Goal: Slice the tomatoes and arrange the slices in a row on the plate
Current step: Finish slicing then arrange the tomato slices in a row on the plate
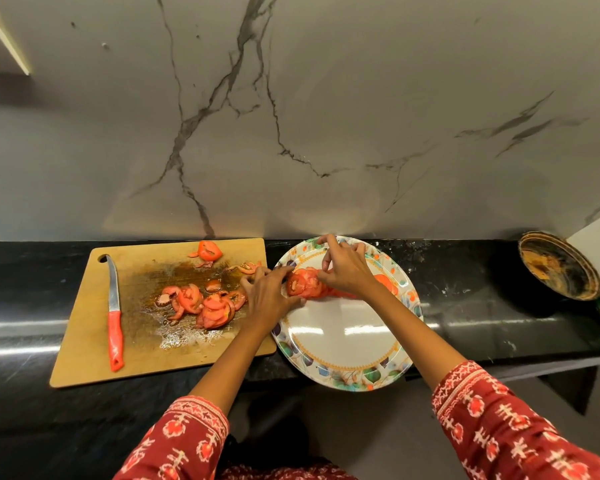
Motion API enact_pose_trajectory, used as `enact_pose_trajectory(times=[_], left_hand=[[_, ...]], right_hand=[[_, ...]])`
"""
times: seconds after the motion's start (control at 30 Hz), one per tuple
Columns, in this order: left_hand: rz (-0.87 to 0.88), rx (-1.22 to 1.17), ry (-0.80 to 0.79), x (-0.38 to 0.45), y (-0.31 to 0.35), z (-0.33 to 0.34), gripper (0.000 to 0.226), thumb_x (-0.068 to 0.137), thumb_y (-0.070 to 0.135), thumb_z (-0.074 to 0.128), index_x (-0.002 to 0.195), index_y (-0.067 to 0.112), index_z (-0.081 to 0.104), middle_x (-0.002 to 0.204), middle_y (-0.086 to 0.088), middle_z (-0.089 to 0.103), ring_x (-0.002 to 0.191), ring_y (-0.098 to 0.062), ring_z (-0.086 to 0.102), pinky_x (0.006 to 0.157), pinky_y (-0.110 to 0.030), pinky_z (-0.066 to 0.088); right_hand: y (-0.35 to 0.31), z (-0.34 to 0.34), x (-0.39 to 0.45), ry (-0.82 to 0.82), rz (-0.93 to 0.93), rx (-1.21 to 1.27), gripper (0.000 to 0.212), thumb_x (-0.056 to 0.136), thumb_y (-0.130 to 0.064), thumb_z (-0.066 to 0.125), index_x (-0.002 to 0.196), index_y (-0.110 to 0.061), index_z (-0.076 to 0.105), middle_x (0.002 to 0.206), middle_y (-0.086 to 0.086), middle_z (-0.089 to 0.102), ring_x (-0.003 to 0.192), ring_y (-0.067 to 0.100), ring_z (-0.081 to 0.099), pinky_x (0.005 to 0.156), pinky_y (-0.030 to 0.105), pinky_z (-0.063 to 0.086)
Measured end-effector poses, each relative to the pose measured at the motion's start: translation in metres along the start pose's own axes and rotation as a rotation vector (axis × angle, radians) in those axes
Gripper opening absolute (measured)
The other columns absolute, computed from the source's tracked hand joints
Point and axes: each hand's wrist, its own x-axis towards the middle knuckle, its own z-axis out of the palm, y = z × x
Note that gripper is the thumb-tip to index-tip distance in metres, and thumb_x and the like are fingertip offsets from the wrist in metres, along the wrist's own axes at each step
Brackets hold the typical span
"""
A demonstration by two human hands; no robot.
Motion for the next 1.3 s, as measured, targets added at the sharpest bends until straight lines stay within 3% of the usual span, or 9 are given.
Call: enact_pose_trajectory(times=[0.1,0.4,0.6,0.77,0.83,0.93,1.07,1.2,1.3], left_hand=[[0.026,0.045,0.000,0.001,-0.001,-0.001,0.072,0.071,0.051,0.071,0.135,0.031,0.046,0.125,0.000,0.057,0.117,-0.019,0.039,0.091,-0.037,0.020],[0.039,0.090,0.025,0.002,-0.005,-0.008,0.042,0.082,0.039,0.065,0.122,0.029,0.059,0.115,0.001,0.063,0.113,-0.020,0.043,0.091,-0.039,0.022],[0.025,0.076,0.058,-0.006,-0.008,-0.009,0.049,0.076,0.042,0.070,0.121,0.026,0.060,0.119,0.002,0.063,0.114,-0.021,0.041,0.089,-0.038,0.018],[0.024,0.118,0.071,-0.007,-0.004,-0.006,0.052,0.073,0.044,0.072,0.120,0.025,0.061,0.116,0.002,0.064,0.113,-0.021,0.042,0.091,-0.040,0.019],[0.013,0.115,0.087,-0.007,-0.002,-0.004,0.049,0.074,0.044,0.072,0.117,0.024,0.062,0.114,0.002,0.065,0.114,-0.021,0.043,0.093,-0.042,0.020],[0.020,0.124,0.089,-0.007,0.000,-0.003,0.055,0.074,0.044,0.071,0.123,0.023,0.058,0.121,0.001,0.062,0.118,-0.022,0.040,0.094,-0.042,0.019],[0.058,0.149,0.013,-0.003,0.007,-0.004,0.082,0.068,0.051,0.074,0.138,0.026,0.039,0.140,0.001,0.046,0.128,-0.022,0.032,0.105,-0.046,0.012],[0.145,0.186,0.014,0.005,0.017,0.000,0.089,0.064,0.056,0.074,0.139,0.025,0.037,0.141,0.000,0.045,0.127,-0.023,0.033,0.102,-0.044,0.013],[0.222,0.198,0.052,0.008,0.022,0.005,0.085,0.062,0.051,0.078,0.135,0.022,0.045,0.134,-0.004,0.052,0.123,-0.026,0.039,0.101,-0.048,0.016]], right_hand=[[0.004,-0.001,-0.001,0.024,-0.003,0.076,0.051,0.079,-0.022,0.063,0.125,-0.020,0.041,0.083,-0.006,0.057,0.100,0.017,0.050,0.089,0.036,0.025],[0.018,0.009,-0.005,0.148,0.056,0.208,0.044,0.082,-0.012,0.056,0.123,-0.018,0.044,0.085,-0.004,0.057,0.089,0.012,0.048,0.095,0.039,0.025],[0.033,0.012,-0.004,0.316,0.165,0.417,0.029,0.087,-0.014,0.054,0.115,-0.019,0.048,0.080,0.003,0.060,0.081,0.015,0.054,0.093,0.051,0.041],[0.046,0.008,-0.017,0.435,0.262,0.580,0.027,0.089,-0.007,0.053,0.115,-0.010,0.050,0.082,0.006,0.061,0.083,0.021,0.057,0.079,0.038,0.047],[0.056,0.009,-0.027,0.453,0.309,0.593,0.028,0.088,-0.004,0.051,0.116,-0.008,0.049,0.084,0.008,0.061,0.087,0.025,0.058,0.081,0.043,0.050],[0.071,0.010,-0.041,0.397,0.358,0.569,0.041,0.078,-0.018,0.049,0.119,-0.009,0.050,0.090,0.001,0.061,0.095,0.024,0.057,0.092,0.048,0.045],[0.075,0.012,-0.049,0.191,0.160,0.322,0.062,0.073,-0.044,0.057,0.128,-0.016,0.045,0.113,-0.002,0.058,0.108,0.015,0.051,0.100,0.042,0.028],[0.059,0.017,-0.038,-0.022,-0.039,0.088,0.072,0.075,-0.034,0.071,0.136,-0.021,0.035,0.132,-0.001,0.053,0.128,0.020,0.040,0.105,0.037,0.018],[0.049,0.021,-0.030,-0.044,-0.082,0.073,0.072,0.076,-0.031,0.072,0.136,-0.023,0.034,0.132,0.000,0.054,0.129,0.021,0.038,0.105,0.036,0.017]])
